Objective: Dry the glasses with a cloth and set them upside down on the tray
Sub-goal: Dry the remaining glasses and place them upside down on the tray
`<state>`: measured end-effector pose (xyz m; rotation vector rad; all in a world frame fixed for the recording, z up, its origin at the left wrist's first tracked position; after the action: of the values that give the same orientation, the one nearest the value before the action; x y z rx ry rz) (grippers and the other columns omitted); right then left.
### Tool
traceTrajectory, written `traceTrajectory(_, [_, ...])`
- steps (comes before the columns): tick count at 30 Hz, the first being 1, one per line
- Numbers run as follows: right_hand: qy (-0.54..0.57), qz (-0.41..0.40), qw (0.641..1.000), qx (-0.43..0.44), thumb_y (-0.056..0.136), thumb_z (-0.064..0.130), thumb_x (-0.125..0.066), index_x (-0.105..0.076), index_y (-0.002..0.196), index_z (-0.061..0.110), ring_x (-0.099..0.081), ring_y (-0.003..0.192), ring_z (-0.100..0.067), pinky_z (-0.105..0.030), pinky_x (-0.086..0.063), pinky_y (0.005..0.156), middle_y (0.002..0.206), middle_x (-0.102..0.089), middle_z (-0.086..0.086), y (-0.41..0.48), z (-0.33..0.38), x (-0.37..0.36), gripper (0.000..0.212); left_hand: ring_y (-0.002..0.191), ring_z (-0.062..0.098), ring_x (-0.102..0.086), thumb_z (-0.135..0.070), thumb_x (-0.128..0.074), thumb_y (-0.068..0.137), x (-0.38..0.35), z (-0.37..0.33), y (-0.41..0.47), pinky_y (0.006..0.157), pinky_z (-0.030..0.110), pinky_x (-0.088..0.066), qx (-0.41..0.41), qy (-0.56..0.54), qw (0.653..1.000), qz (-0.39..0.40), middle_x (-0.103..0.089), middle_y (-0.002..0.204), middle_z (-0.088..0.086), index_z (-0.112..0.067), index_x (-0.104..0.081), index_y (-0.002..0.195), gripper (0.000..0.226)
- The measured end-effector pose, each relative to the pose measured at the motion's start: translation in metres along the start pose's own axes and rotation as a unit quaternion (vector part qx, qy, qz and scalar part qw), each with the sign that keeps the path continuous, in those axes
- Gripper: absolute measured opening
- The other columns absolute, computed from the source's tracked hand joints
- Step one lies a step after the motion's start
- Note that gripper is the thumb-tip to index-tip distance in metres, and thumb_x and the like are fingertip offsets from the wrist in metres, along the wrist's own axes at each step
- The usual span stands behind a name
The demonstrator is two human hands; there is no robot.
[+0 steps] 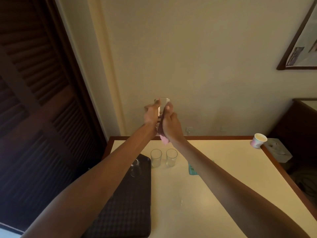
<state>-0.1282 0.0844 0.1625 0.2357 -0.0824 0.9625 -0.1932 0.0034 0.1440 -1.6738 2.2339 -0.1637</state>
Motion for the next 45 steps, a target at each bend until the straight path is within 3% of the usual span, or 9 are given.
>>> traceTrajectory(5, [-0.062, -0.073, 0.981, 0.169, 0.105, 0.044, -0.039, -0.043, 0.128, 0.01, -0.067, 0.089, -0.014, -0.015, -0.054, 0.067, 0.107, -0.063, -0.004, 0.013, 0.034, 0.005, 0.041, 0.104, 0.023, -0.071, -0.053, -0.042, 0.105, -0.001, -0.006, -0.002, 0.088, 0.04, -0.06, -0.021, 0.0, 1.0, 0.011, -0.075, 0.112, 0.009, -0.012, -0.071, 0.124, 0.053])
traceTrajectory(13, [0.083, 0.016, 0.99, -0.112, 0.099, 0.068, -0.02, -0.07, 0.075, 0.007, -0.072, 0.065, -0.018, -0.033, -0.059, 0.069, 0.068, -0.072, -0.011, 0.025, -0.003, -0.001, 0.083, 0.102, 0.029, -0.072, -0.07, -0.05, 0.094, -0.001, -0.012, -0.006, 0.087, 0.041, -0.058, -0.046, 0.027, 0.998, 0.025, -0.075, 0.105, 0.012, -0.009, -0.074, 0.119, 0.07])
traceTrajectory(20, [-0.049, -0.024, 0.995, 0.081, 0.105, 0.052, -0.028, -0.049, 0.124, 0.01, -0.068, 0.086, -0.013, -0.029, -0.058, 0.072, 0.104, -0.066, -0.006, 0.008, 0.023, -0.01, 0.05, 0.107, 0.032, -0.074, -0.089, -0.051, 0.069, 0.01, -0.008, 0.022, 0.094, 0.051, -0.06, -0.027, -0.016, 0.999, 0.013, -0.075, 0.118, 0.011, -0.021, -0.067, 0.128, 0.092])
traceTrajectory(25, [-0.044, -0.059, 0.993, 0.091, 0.103, 0.055, -0.034, -0.051, 0.122, 0.012, -0.07, 0.079, -0.015, -0.024, -0.058, 0.066, 0.092, -0.067, 0.001, 0.02, 0.037, 0.006, 0.05, 0.061, 0.016, -0.069, -0.059, -0.03, 0.108, 0.0, -0.016, -0.005, 0.052, 0.028, -0.054, -0.007, -0.008, 0.999, 0.039, -0.073, 0.072, 0.003, -0.013, -0.068, 0.102, 0.061])
traceTrajectory(29, [0.088, -0.008, 0.992, -0.086, 0.097, 0.07, -0.03, -0.071, 0.078, 0.008, -0.072, 0.07, -0.023, -0.039, -0.058, 0.073, 0.072, -0.072, -0.009, 0.038, 0.014, 0.006, 0.077, 0.085, 0.028, -0.075, -0.068, -0.039, 0.102, -0.008, -0.019, -0.01, 0.078, 0.043, -0.061, -0.019, 0.012, 0.998, 0.064, -0.077, 0.094, 0.012, -0.014, -0.074, 0.106, 0.064])
traceTrajectory(33, [0.15, 0.036, 0.978, -0.137, 0.098, 0.069, -0.031, -0.075, 0.082, 0.011, -0.074, 0.076, -0.023, -0.034, -0.059, 0.072, 0.079, -0.075, -0.01, 0.025, 0.007, -0.007, 0.074, 0.112, 0.03, -0.069, -0.09, -0.058, 0.066, 0.001, -0.018, 0.001, 0.1, 0.049, -0.056, -0.033, 0.051, 0.998, 0.012, -0.068, 0.127, 0.013, -0.019, -0.071, 0.126, 0.094])
traceTrajectory(36, [0.092, 0.026, 0.99, -0.099, 0.103, 0.061, -0.02, -0.072, 0.081, 0.014, -0.073, 0.073, -0.014, -0.028, -0.059, 0.072, 0.074, -0.073, -0.005, 0.015, 0.008, -0.013, 0.074, 0.123, 0.031, -0.062, -0.106, -0.054, 0.041, 0.01, -0.011, 0.021, 0.106, 0.053, -0.051, -0.043, 0.06, 0.997, -0.021, -0.06, 0.137, 0.013, -0.027, -0.065, 0.136, 0.124])
traceTrajectory(41, [-0.004, -0.005, 0.998, 0.066, 0.106, 0.048, -0.03, -0.049, 0.114, 0.019, -0.065, 0.095, -0.015, -0.035, -0.056, 0.087, 0.105, -0.063, -0.004, 0.001, 0.022, -0.017, 0.036, 0.111, 0.027, -0.069, -0.08, -0.052, 0.082, 0.012, -0.026, -0.001, 0.099, 0.046, -0.057, -0.043, 0.012, 0.999, -0.012, -0.07, 0.125, 0.008, -0.018, -0.062, 0.134, 0.081])
traceTrajectory(45, [-0.056, -0.067, 0.978, 0.189, 0.105, 0.048, -0.033, -0.039, 0.132, 0.01, -0.065, 0.098, -0.016, -0.03, -0.059, 0.078, 0.115, -0.059, -0.009, 0.004, 0.046, -0.008, 0.047, 0.098, 0.023, -0.072, -0.065, -0.043, 0.102, 0.008, -0.024, -0.003, 0.066, 0.03, -0.058, -0.045, 0.001, 0.999, 0.011, -0.076, 0.109, 0.008, -0.014, -0.074, 0.118, 0.062])
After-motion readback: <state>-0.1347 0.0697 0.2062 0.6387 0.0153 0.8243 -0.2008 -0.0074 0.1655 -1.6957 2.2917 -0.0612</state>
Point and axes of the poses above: each hand's wrist, its own y-axis towards the middle knuckle, its own x-axis out of the back of the hand, z = x × y, the point moved 9 cm from there along y, towards the middle knuckle
